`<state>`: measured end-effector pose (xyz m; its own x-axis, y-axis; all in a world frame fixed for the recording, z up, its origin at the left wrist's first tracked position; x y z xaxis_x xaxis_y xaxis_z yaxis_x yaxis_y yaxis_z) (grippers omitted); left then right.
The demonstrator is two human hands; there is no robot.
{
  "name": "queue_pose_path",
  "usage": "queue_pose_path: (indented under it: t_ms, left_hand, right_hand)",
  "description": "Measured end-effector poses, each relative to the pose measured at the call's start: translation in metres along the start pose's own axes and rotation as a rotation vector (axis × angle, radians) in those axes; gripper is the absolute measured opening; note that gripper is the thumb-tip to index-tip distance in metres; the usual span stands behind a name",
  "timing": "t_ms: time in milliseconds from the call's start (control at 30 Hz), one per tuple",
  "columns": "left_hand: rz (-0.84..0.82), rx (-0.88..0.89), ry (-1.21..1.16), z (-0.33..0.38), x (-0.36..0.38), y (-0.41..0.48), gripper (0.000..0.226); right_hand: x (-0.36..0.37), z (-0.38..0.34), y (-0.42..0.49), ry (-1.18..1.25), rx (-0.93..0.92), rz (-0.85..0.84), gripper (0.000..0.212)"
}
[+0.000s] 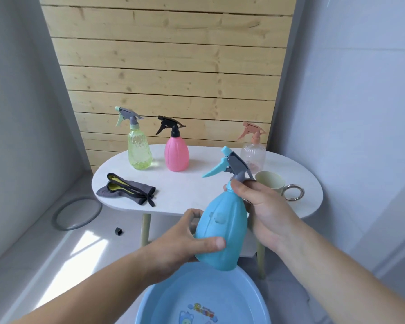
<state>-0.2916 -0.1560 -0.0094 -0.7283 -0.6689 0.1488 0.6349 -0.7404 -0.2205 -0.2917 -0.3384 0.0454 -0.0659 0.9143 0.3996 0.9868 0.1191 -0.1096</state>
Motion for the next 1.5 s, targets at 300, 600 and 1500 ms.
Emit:
queue_pose_path:
  t_ms: [300, 600, 1500]
  left_hand:
    - [0.056, 0.015, -0.009, 0.001, 0.001, 0.006, 0.096]
    - [-0.018, 0.02, -0.102, -0.005, -0.002, -0.002, 0.071]
    - [0.131, -0.178, 0.104, -0.031, -0.045, -0.033, 0.073]
  right_hand:
    - [-0.003, 0.007, 0.002, -0.031, 0.004, 0.011, 0.019]
    - [-0.004, 0.011, 0.005, -0.069, 0.036, 0.001, 0.02]
    - [-0.018, 0.047, 0.119, -0.122, 0.021, 0.306, 0.022]
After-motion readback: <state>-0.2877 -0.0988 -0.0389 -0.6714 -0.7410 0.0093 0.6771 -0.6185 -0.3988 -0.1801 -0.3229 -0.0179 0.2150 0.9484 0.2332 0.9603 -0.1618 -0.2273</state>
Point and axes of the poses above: each hand's wrist, its own y-axis towards the middle knuckle, its own x-axis out of the palm, z = x × y, the point moved 2 cm from there along y, towards the middle knuckle, and after that the axes turned 11 degrees about -z, right-handed, at the moved point
